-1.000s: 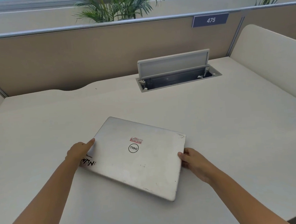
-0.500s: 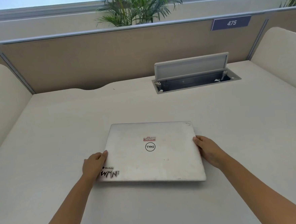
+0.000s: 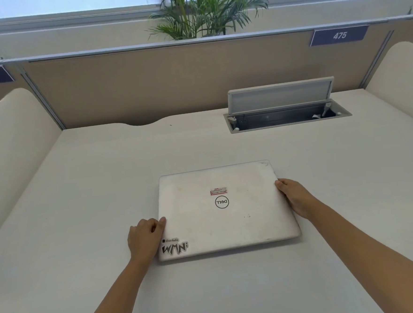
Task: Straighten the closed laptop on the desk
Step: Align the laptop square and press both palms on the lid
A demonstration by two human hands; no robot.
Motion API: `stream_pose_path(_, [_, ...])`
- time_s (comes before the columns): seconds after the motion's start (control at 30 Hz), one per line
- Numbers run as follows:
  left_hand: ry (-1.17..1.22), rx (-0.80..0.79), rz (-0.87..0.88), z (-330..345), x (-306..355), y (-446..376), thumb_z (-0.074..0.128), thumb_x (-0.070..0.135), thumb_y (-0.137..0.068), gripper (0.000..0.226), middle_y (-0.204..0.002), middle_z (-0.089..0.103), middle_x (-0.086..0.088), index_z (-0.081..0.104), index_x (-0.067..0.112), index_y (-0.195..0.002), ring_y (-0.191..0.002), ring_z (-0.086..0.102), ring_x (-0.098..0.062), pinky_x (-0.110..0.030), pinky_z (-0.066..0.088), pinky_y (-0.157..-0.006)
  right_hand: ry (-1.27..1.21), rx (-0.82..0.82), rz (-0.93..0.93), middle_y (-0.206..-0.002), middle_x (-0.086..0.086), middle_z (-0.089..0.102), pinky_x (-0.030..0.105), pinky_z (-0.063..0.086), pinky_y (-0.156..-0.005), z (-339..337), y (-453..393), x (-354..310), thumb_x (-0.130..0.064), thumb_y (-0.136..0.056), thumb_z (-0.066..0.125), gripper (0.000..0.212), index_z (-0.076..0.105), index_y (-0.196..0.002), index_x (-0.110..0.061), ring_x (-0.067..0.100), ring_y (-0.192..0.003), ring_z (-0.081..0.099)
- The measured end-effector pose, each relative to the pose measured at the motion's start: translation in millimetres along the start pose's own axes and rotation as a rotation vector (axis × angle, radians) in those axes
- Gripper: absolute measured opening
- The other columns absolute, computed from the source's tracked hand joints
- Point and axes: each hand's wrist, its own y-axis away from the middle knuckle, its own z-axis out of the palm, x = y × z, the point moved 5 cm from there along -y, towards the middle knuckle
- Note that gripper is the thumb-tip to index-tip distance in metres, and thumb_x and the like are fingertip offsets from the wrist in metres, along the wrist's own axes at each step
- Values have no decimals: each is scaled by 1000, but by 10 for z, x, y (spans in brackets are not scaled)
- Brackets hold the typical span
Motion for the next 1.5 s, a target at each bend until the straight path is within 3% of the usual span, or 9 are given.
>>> stream_pose_path(0.17, [-53,36,24,-3,30,-2,47,38,-90,39,-69,50,-2,49,18,-57,-76,46,-30,-34,33,-69,59,61,9,-94,4,66,34,51,-78,3,-61,-19,-20,-98,40,26,64,-91,-15,18,-82,62])
stream_pose_path(0.3, [-59,64,25,-8,47,27,45,38,-91,38,-69,50,-1,51,19,-59,-76,48,-30,-35,33,-71,96,136,-6,-104,12,67,44,49,-92,-11,-66,-3,-24,-97,44,24,65,-93,-16,25,-91,61])
stream_pose_path(0.53, [-90,79,38,-7,71,78,44,36,-92,39,-67,47,-2,46,16,-58,-75,47,-31,-37,35,-72,172,192,-78,-109,16,68,46,49,-93,1,-59,-30,-24,-97,44,24,66,-93,-17,24,-88,59])
stream_pose_path(0.67, [-124,88,53,2,93,118,44,32,-92,38,-66,46,-4,43,13,-59,-74,46,-31,-39,36,-73,195,203,-81,-111,18,68,47,49,-94,-7,-111,-15,-25,-96,45,28,68,-100,-9,33,-96,63])
stream_pose_path(0.77, [-136,88,44,4,112,131,43,30,-93,37,-66,43,-3,41,13,-60,-72,41,-28,-41,37,-76,213,208,-98,-111,26,66,51,48,-93,-20,-143,6,-24,-96,46,32,67,-98,1,29,-86,61])
stream_pose_path(0.93, [-176,96,50,14,134,153,42,23,-94,35,-70,48,-11,49,5,-64,-71,36,-26,-44,37,-80,225,231,-116,-109,22,68,48,48,-92,-13,-167,-1,-23,-96,46,28,69,-96,-7,33,-90,63])
stream_pose_path(1.07, [-210,110,46,20,130,142,43,20,-94,34,-75,56,-19,55,-2,-70,-71,35,-27,-48,39,-83,220,228,-108,-109,17,69,40,49,-90,-12,-183,0,-23,-96,46,28,69,-103,-9,21,-86,58])
stream_pose_path(1.3, [-222,137,95,-4,177,180,25,35,-89,52,-74,56,-20,55,-2,-70,-71,43,-32,-47,40,-78,269,230,-91,-113,16,67,43,47,-95,-33,-224,-42,-22,-96,47,29,67,-109,-6,36,-108,60])
stream_pose_path(1.5, [-197,138,68,-21,190,202,21,37,-87,54,-73,56,-20,55,-1,-70,-70,44,-33,-49,42,-79,555,236,-157,-106,18,69,35,44,-82,4,-266,-109,-22,-97,41,34,68,-102,-1,34,-97,60])
